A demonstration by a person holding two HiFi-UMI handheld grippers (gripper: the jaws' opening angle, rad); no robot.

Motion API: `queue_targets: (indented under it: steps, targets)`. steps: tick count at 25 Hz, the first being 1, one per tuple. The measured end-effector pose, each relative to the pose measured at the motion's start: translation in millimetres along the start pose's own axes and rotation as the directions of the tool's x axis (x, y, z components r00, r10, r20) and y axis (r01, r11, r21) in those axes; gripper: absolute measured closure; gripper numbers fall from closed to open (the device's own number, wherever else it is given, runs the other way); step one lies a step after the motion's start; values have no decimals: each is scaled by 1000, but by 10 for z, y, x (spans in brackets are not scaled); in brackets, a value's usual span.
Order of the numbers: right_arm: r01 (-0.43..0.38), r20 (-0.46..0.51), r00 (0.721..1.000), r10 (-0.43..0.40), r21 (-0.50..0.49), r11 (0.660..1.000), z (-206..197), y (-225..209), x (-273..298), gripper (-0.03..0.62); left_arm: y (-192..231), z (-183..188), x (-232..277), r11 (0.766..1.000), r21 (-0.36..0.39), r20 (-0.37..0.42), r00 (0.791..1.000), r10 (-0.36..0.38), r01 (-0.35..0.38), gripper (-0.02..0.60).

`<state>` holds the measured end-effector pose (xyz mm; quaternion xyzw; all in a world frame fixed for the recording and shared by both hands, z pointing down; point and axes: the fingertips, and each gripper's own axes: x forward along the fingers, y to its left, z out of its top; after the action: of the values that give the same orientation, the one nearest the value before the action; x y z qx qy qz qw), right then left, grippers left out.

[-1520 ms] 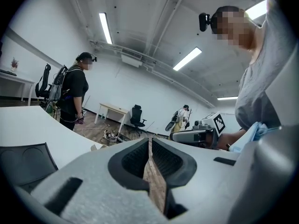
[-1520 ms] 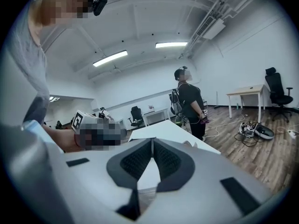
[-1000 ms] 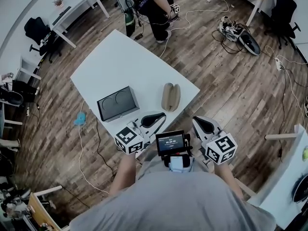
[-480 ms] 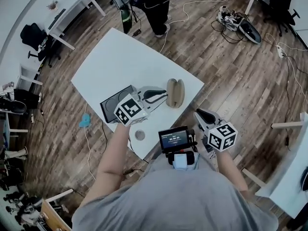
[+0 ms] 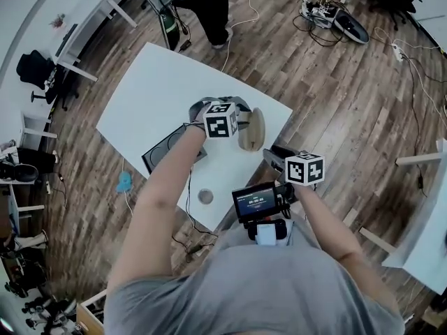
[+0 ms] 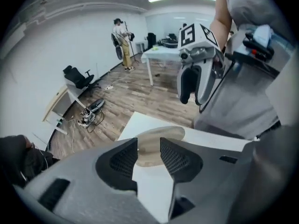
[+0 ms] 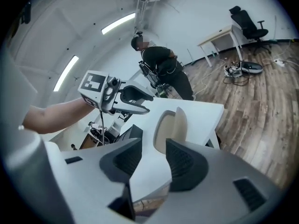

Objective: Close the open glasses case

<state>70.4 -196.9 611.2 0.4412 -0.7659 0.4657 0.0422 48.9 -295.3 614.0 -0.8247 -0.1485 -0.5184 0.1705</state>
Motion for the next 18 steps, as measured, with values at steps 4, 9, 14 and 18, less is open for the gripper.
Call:
queue_targets:
  steps: [4,9,14,18]
  targets:
    - [56,-65,997,-52,65,996,-89,-149,222,461,137,-158,253,994,106,-79,997,-8,17,442]
    - [144,-134,982,-131,96,985,-158,-312,400,461,257,-303,494,983,176,-119,992,-30,51,442]
    - [194,-175,969,-176,91,977,-159,-394,496,461,338,-292,753,973,220,-132,990,-47,75,442]
    - [204,-204,961,-188,61,977,-150,-379,579,461,349,-245,872,960,265,-132,990,-56,90,442]
